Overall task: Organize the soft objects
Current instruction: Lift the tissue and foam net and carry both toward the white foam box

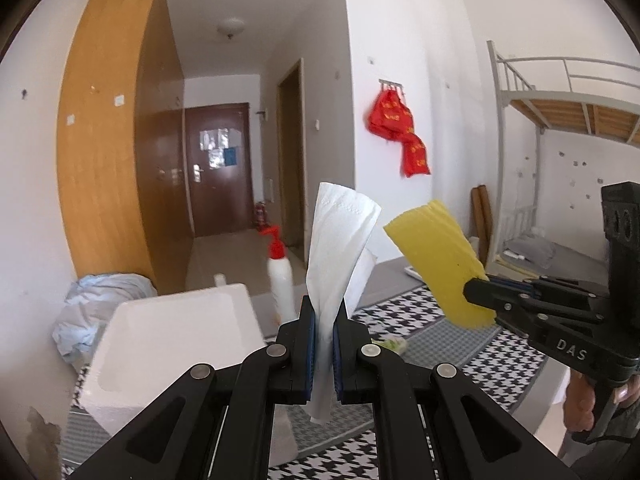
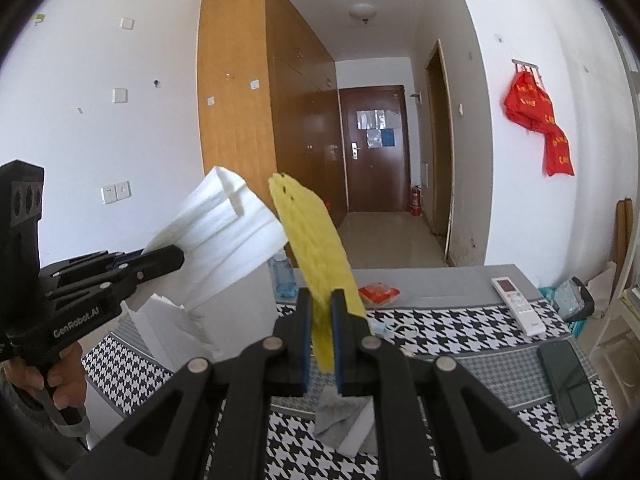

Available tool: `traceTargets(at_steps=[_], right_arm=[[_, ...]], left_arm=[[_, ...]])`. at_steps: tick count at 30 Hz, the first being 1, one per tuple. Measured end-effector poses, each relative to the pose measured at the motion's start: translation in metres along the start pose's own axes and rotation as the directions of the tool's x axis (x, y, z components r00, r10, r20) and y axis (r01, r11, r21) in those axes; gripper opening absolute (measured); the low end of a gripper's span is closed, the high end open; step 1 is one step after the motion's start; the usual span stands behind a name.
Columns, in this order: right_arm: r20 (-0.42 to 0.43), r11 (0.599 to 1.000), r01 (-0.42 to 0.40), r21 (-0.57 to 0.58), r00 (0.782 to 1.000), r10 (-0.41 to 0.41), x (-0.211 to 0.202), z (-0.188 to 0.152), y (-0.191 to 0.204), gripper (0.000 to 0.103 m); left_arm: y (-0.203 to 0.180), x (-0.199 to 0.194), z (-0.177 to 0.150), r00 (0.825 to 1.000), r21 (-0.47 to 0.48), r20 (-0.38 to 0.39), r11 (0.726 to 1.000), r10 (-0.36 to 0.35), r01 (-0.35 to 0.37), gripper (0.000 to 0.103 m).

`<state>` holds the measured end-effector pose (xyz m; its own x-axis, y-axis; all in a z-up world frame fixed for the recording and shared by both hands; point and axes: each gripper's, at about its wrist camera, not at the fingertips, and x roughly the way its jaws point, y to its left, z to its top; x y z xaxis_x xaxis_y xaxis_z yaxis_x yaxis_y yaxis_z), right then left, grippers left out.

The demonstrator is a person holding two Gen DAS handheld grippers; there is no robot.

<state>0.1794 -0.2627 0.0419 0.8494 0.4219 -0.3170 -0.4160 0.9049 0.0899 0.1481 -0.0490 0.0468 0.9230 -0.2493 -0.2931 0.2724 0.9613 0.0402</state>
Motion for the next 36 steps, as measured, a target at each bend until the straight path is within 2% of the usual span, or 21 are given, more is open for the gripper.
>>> traceTargets(at_steps=[18, 36], right_arm=[[0.009, 0.996, -0.076, -0.041, 0.997, 0.077, 0.022, 0.019, 0.027, 0.012], [-0.007, 0.983, -0.164, -0.084, 0.986, 0.164, 0.047, 0.03, 0.061, 0.012]], left_arm=[[0.04, -0.013, 0.011, 0.994, -0.044, 0.031, 0.994, 0.105, -0.103, 0.008], [0.076, -0.026, 0.013, 0.974, -0.091, 0.028, 0.971, 0.225, -0.222, 0.008]])
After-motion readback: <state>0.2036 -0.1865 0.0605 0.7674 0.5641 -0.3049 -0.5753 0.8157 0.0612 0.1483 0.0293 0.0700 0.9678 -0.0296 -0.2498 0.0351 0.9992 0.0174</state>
